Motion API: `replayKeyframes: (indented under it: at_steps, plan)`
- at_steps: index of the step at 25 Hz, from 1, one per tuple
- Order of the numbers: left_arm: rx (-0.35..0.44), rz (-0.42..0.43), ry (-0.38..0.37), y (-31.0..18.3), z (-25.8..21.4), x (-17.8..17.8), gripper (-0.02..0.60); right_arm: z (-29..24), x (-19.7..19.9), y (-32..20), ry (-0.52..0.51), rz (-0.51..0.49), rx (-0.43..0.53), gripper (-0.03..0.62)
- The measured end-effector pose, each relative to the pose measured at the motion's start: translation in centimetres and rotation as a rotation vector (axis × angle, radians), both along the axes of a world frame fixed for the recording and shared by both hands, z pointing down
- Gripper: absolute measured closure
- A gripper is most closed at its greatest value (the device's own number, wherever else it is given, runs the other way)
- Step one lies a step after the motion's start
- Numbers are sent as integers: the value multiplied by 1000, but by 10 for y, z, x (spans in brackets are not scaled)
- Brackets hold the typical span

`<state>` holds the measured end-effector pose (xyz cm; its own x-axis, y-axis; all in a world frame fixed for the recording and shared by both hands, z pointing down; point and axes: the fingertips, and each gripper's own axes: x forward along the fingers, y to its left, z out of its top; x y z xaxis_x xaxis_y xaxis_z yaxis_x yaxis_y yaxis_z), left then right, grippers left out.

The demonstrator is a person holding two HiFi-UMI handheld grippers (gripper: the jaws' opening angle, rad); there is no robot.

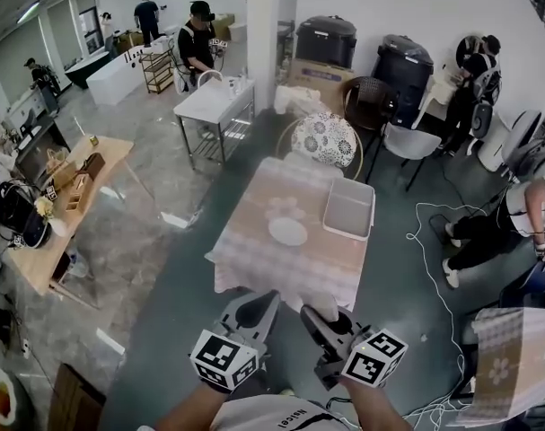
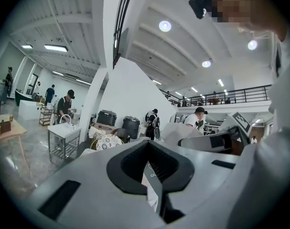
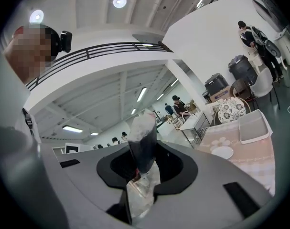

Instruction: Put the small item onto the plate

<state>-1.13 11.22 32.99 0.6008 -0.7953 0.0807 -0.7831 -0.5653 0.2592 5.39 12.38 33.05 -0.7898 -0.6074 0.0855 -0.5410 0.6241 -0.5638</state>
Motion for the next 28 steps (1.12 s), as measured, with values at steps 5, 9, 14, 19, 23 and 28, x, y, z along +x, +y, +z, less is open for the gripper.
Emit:
replayKeyframes:
  at_steps: [5, 9, 14, 19, 23, 28]
  plan:
    - [6, 51, -4, -46, 5, -15, 578, 4, -17, -45, 7, 47, 6, 493]
    - [13, 78, -15, -78, 10, -19, 577, 13, -17, -75, 9, 85, -8, 493]
    - [12, 94, -10, -108, 15, -20, 577, 20, -20, -103, 24, 104, -23, 493]
    - [12, 94, -1, -136, 26, -20, 577, 34, -23, -132, 55, 98, -46, 493]
    - [11, 81, -14, -166, 40, -17, 577, 51, -22, -162, 75, 83, -74, 493]
    - [-6, 55, -27, -210, 61, -12, 577, 79, -21, -205, 97, 33, -112, 493]
